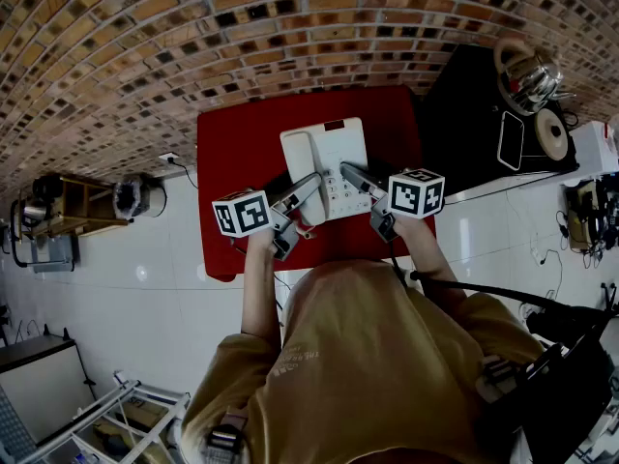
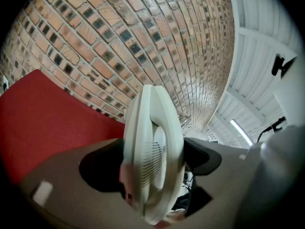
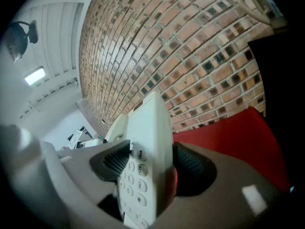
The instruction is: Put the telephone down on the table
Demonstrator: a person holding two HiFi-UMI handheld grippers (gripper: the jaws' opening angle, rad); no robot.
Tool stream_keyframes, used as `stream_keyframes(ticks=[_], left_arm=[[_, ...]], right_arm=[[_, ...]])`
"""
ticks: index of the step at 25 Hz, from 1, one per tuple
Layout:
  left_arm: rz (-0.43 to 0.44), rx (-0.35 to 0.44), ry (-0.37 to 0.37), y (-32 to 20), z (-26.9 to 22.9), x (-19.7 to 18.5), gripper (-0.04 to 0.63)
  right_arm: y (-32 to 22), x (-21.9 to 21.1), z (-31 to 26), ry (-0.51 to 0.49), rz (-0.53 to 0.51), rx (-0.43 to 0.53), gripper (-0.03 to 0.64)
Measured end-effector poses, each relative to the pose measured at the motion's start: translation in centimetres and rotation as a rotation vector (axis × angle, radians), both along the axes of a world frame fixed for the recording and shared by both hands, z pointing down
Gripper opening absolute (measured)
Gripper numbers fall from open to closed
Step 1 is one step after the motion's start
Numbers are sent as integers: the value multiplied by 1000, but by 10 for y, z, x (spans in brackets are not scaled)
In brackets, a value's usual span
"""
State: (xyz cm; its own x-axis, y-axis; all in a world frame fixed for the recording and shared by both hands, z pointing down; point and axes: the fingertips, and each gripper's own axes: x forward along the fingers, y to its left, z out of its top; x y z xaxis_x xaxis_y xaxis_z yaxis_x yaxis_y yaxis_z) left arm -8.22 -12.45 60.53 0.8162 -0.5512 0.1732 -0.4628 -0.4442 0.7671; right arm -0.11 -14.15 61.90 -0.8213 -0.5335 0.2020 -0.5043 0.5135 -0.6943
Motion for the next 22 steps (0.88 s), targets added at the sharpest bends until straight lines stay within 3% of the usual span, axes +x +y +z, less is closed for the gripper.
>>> stream_keyframes(ticks=[4,8,15,19,22], left_arm=[[12,-19,-20,-26,10,-9,391],[29,-86,-27,-66,37,-18,391],[69,-301,-52,-130,135,-27,391],[67,-467,-34,-146,210,-32,391],[60,-531,-41,-151,252,-29,393]], right_arm=[[-27,-8,13,16,-6,-37,276],[-66,-18,39,21,-25,-89,276],[-125,-28,139,37,-15,-328,276],[-137,-31,213,70,18,-477,279],[-138,-27,256,95,44,-557,279]])
